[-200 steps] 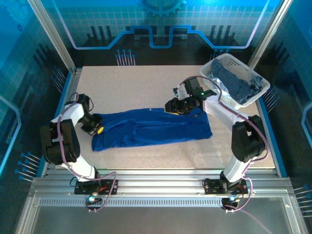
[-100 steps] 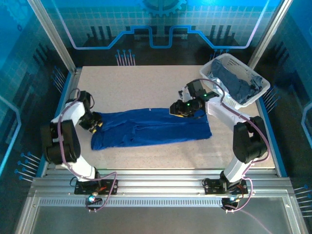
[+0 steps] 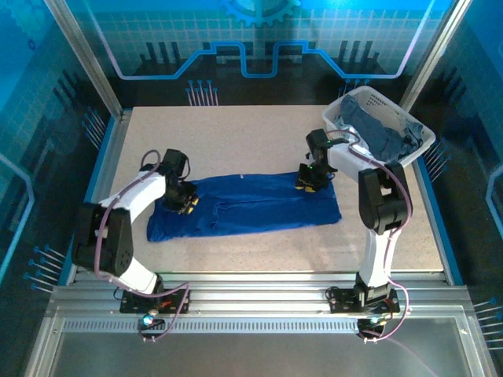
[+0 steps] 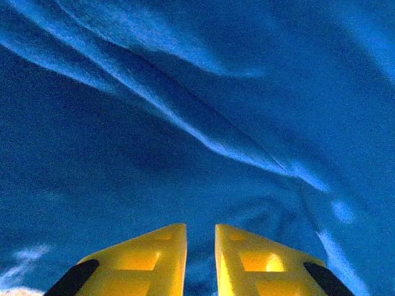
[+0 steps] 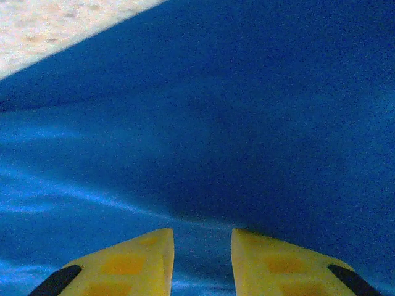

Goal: Fold and stack the t-shirts

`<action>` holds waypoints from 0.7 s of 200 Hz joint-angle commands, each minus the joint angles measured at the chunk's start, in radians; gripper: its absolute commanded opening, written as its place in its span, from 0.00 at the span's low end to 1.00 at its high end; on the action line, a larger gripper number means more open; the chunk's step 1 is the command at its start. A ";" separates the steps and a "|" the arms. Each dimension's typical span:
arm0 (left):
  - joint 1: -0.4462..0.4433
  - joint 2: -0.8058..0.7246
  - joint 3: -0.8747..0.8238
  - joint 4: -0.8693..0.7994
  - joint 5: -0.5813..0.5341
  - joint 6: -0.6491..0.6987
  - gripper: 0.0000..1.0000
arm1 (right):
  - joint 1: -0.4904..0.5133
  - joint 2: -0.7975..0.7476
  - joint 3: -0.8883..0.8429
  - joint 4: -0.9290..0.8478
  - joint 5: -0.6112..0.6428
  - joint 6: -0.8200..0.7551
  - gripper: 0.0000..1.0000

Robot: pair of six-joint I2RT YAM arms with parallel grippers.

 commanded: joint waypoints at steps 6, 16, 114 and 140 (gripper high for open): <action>-0.001 0.124 0.047 0.017 0.021 0.011 0.16 | -0.031 0.033 0.011 -0.111 0.063 -0.013 0.33; -0.001 0.188 0.097 0.013 0.010 0.047 0.15 | -0.039 0.031 -0.006 -0.106 0.050 -0.006 0.33; -0.032 0.828 1.046 0.011 0.082 0.279 0.19 | 0.029 -0.208 -0.401 -0.003 -0.078 0.384 0.35; -0.062 0.966 1.247 0.110 0.208 0.214 0.21 | 0.199 -0.219 -0.398 0.070 -0.152 0.511 0.35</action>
